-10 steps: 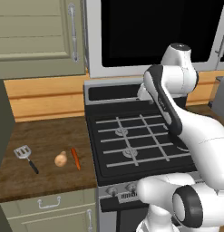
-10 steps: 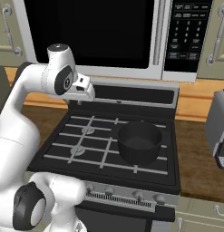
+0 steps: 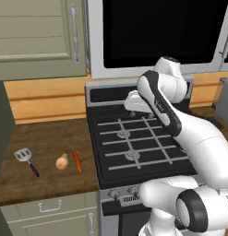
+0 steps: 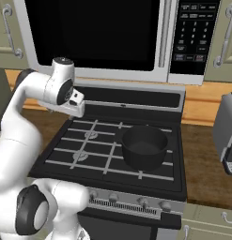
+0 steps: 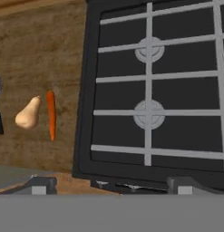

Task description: Put the squash and carrot in the pot. Retrieve the spatula and lightly stir the vegetables in the pot.

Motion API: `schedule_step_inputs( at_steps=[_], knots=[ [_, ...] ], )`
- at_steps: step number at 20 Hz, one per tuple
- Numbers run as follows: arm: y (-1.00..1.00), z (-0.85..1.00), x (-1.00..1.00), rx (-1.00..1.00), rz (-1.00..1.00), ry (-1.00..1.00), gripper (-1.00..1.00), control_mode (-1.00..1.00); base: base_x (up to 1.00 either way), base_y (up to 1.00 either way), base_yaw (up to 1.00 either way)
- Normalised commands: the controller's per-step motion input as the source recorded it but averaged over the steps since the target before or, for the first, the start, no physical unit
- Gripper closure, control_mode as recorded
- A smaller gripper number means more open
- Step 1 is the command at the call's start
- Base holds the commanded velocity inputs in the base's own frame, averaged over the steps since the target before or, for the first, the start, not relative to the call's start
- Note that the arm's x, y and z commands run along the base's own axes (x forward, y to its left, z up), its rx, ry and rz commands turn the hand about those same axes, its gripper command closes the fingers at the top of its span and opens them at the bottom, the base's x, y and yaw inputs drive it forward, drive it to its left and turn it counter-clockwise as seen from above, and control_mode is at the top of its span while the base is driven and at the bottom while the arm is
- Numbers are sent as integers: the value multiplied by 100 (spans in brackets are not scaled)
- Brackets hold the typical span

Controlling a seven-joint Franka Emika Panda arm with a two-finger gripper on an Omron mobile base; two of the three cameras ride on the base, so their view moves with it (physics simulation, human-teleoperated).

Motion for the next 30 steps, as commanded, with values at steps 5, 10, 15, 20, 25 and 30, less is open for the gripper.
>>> schedule_step_inputs(
  at_steps=[5,10,15,20,25,30],
  knots=[
    [100,-99,12,25,0,14,-100,-100,0,0,0],
    [100,-73,22,-26,0,13,-100,-100,0,0,0],
    [100,-32,0,-33,0,3,-100,-100,0,0,0],
    [86,-55,2,-13,0,7,-100,-100,0,0,0],
    [37,-61,23,0,0,1,-100,-100,0,0,0],
    [5,-58,32,0,0,0,-100,-100,0,0,0]
  ],
)
